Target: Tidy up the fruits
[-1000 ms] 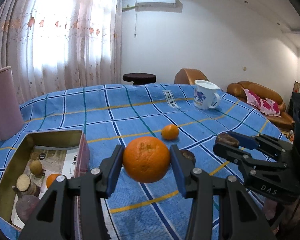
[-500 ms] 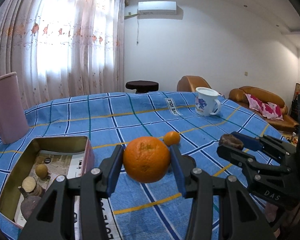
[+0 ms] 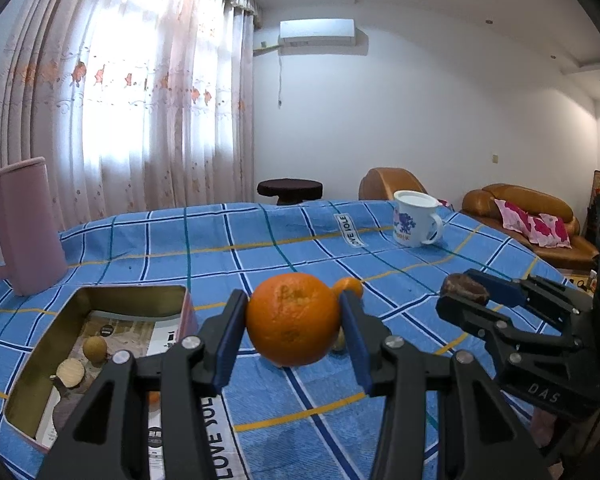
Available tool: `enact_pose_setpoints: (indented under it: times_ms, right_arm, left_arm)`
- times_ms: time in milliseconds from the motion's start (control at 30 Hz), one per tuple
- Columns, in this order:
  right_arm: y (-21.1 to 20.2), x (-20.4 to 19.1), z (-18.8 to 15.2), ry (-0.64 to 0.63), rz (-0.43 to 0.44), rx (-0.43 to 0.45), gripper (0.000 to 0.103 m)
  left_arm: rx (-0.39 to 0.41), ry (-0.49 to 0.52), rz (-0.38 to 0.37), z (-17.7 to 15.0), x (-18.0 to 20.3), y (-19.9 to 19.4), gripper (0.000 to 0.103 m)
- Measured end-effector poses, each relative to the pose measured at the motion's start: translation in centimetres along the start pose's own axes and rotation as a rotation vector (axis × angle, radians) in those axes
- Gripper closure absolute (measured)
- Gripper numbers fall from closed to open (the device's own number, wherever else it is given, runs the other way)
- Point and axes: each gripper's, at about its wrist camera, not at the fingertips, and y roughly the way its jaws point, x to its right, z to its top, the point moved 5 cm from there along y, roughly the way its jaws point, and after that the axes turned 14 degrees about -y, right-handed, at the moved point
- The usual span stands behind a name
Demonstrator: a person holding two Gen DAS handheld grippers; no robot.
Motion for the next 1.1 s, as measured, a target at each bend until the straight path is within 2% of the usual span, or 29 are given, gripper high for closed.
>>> enact_pose_setpoints:
  times_ms: [267,700,900,1100]
  right_arm:
    - [-0.4,-0.4,0.2,-0.019,-0.021,0.013,0.059]
    - [-0.4,-1.2,1.5,-0.028,0.008,0.018,0.059]
    - [0.5,-2.4,4.1,-0.038,0.053,0.041,0.059]
    - [2.1,-5.0,7.4,-0.081,0.129,0.062,0.059]
  left_arm:
    - [0.045,0.006,0.012,0.0,-0.1,-1.2,0.054]
    - [0.045,-0.03,0.036,0.7,-1.9,-1.9,0.054]
    - [0.039,-0.043,0.078,1.6,-3.7,-2.4,0.054]
    - [0.036,-0.088,0.142,3.0,-7.7,-3.0,0.054]
